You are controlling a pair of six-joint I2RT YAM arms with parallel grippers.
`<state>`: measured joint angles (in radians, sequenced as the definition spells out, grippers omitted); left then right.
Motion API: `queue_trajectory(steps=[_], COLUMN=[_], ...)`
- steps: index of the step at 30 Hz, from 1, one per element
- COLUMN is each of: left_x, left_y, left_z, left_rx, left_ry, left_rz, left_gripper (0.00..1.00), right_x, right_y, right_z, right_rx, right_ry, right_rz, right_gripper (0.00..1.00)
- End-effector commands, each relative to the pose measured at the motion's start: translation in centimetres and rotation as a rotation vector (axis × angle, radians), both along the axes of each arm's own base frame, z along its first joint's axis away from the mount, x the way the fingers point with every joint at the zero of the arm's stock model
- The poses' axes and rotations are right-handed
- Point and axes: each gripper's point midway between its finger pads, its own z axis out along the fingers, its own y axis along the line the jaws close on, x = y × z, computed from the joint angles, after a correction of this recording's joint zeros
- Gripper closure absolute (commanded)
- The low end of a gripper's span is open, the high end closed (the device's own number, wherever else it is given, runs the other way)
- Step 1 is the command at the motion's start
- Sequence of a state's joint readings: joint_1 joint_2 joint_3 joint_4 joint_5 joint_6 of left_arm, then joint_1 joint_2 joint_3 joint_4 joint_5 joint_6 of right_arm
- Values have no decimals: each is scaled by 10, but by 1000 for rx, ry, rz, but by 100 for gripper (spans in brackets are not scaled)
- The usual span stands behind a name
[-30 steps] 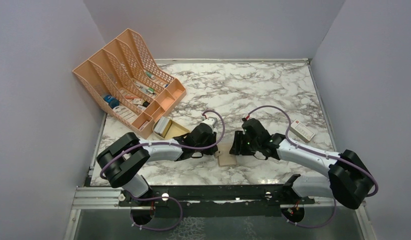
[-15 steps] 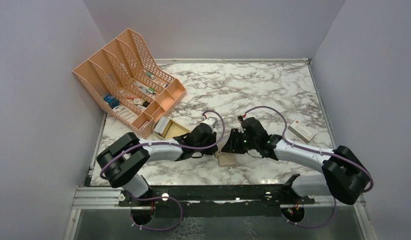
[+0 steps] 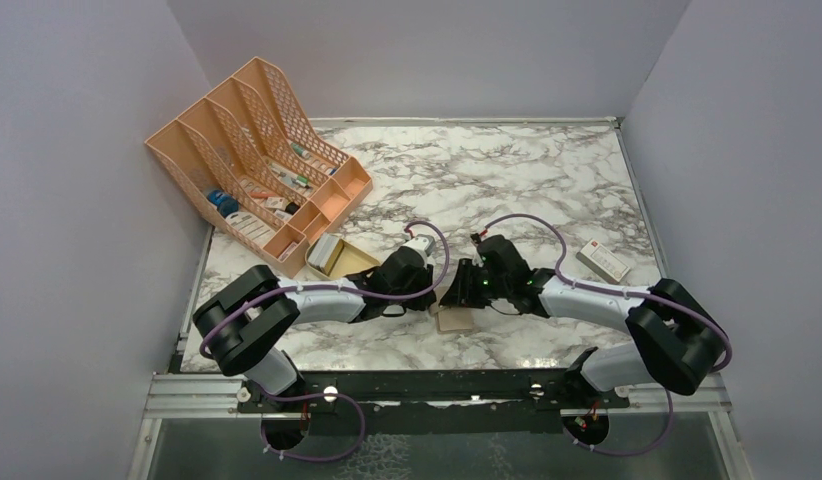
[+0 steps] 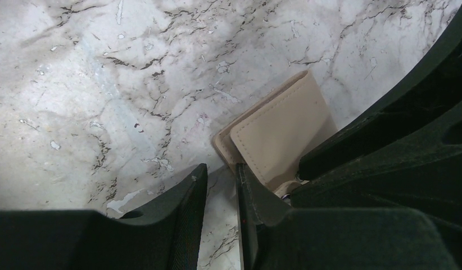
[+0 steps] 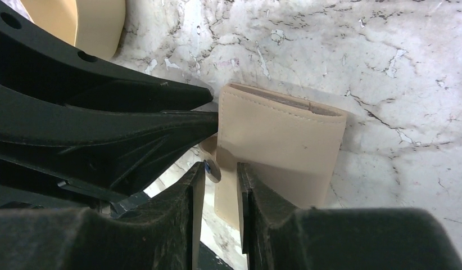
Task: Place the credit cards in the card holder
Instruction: Close the card holder at the center of the board.
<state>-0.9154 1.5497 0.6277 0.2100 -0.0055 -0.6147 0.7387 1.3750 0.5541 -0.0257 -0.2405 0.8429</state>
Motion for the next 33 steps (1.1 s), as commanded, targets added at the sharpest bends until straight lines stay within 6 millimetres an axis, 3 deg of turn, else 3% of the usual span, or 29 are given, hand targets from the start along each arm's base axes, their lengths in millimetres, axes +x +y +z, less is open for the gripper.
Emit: queue_trajectory(steps=[1,6,10,13,16,28,33], left_x=[-5,-7,-10,-3,6,11,11], left_y=[-3,-4,-11,-9,-4,-28,-27], left_z=[4,6,29,53,61,56,36], left_rx=[-34,-40,-127,-195,-200,-247,-200], left_ry=[8,15,34,7,-20,0,22], left_rz=[-24,-25,-29,4,29,-62,-72], left_gripper=[71,71,69,67,66,67,69], right_x=[0,-1,-2,-2,-2,-3,1], right_y=[9,10,9,7,6,7,5], right_z=[5,3,0,1,3,8,16], right_rx=[40,46,40,37,38,53,48], right_ry=[-13,-11,-8,-18,-26,-42,-70], right_rz=[31,40,47,44,41,51,37], right_gripper=[74,82,99,99,99,99,99])
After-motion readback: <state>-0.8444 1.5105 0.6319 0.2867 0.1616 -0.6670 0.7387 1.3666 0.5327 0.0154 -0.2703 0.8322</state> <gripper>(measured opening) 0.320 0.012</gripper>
